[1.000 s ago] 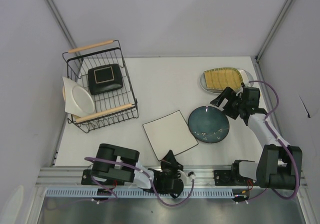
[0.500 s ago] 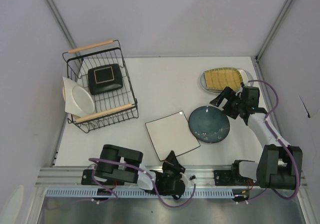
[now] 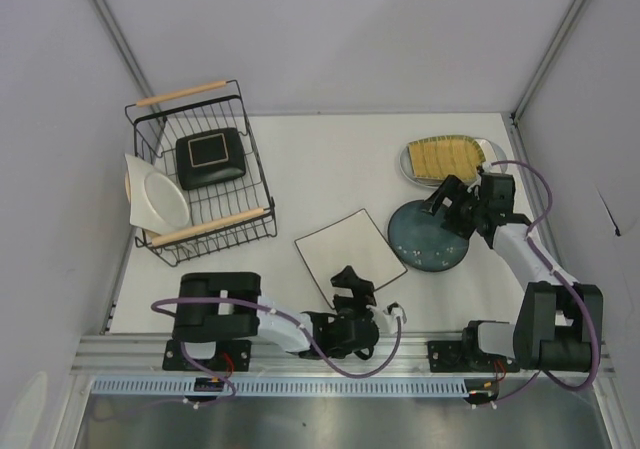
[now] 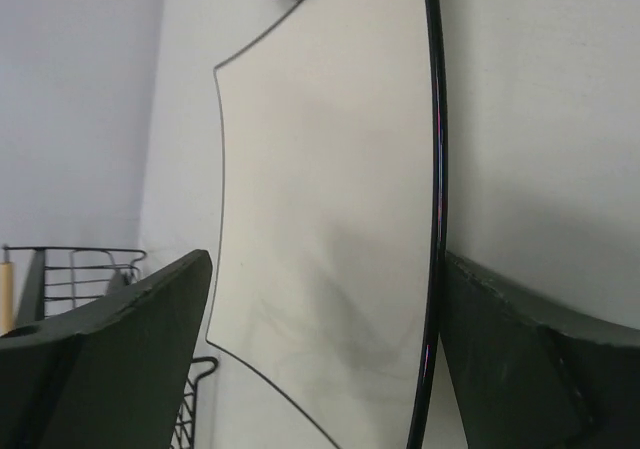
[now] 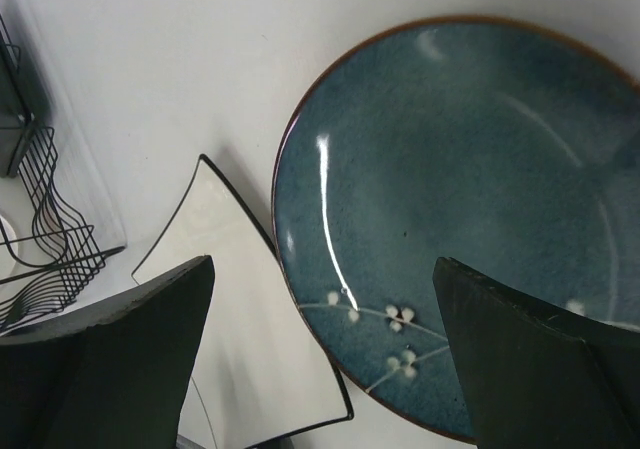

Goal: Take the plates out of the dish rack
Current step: Place the plate on the table

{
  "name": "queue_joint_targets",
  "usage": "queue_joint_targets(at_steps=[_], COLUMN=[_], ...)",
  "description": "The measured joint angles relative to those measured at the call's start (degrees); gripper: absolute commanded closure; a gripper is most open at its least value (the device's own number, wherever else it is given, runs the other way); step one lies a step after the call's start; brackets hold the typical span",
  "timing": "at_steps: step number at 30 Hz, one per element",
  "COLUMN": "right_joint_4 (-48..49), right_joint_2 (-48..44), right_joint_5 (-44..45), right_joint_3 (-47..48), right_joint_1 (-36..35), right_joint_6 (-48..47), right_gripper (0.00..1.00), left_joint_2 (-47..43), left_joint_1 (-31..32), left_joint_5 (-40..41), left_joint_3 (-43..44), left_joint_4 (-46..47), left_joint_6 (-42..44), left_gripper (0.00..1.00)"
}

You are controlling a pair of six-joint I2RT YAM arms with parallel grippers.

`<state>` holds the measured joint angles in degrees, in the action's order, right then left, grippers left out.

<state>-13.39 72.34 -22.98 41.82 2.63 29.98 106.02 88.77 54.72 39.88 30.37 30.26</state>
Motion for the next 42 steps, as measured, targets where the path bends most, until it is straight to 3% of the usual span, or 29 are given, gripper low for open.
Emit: queue_joint_targets(at_steps=[7,17,26,37,39,42], right_joint_4=[0.2,0.5,1.0,1.7,1.8,2.2], right_joint_2=[1.2,1.3,1.3,1.3,1.3,1.3], right_joint_5=[0.0,0.0,-0.5,-1.7,-2.0,-2.7], right_joint_3=[0.0,0.0,0.0,0.0,0.0,0.0], right_joint_1=[-0.8,-1.0,-1.0,-0.8,-0.6,-0.5], right_joint_6=[0.0,0.0,0.1,0.2,0.2,0.3], right_gripper=[0.00,0.00,0.00,0.00,0.00,0.00], left_joint_2=[-8.0,-10.4,-25.0,-26.3,-28.0,-35.2], left_joint_1=[-1.2,-4.4,-18.1,-24.2,-28.3,-40.3], left_joint_5=[-5.3,-6.4,-11.7,-16.2,-17.3,-22.3], left_joint_3=[-1.1,2.0,6.8,12.4,13.9,17.1], left_joint_4=[-13.3,-26.1,-43.7,-52.0,-54.1,-56.9], left_joint_6=[-12.5,-25.2,-35.8,-41.7,-43.7,-48.7], left_gripper=[0.01,0.00,0.00,0.00,0.00,0.00])
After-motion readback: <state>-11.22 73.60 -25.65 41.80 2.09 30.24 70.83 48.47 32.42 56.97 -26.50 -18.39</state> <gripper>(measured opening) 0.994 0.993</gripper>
